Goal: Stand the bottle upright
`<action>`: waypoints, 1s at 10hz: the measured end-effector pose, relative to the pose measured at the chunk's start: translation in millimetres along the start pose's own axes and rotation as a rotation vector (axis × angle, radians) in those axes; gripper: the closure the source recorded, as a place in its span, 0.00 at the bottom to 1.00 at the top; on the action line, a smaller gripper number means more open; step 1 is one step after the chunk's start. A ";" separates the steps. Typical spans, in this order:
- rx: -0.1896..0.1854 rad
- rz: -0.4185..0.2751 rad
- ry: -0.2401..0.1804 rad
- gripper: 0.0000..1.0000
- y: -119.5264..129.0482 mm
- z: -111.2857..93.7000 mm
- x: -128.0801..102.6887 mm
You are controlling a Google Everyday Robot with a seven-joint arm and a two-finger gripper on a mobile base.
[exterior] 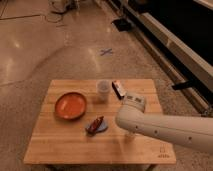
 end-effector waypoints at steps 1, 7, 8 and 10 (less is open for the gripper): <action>-0.001 0.013 -0.021 0.20 -3.5 -3.5 2.2; -0.116 0.153 -0.185 0.20 13.2 3.0 47.4; -0.130 0.167 -0.200 0.20 17.4 5.1 53.9; -0.137 0.175 -0.208 0.20 19.3 5.6 56.8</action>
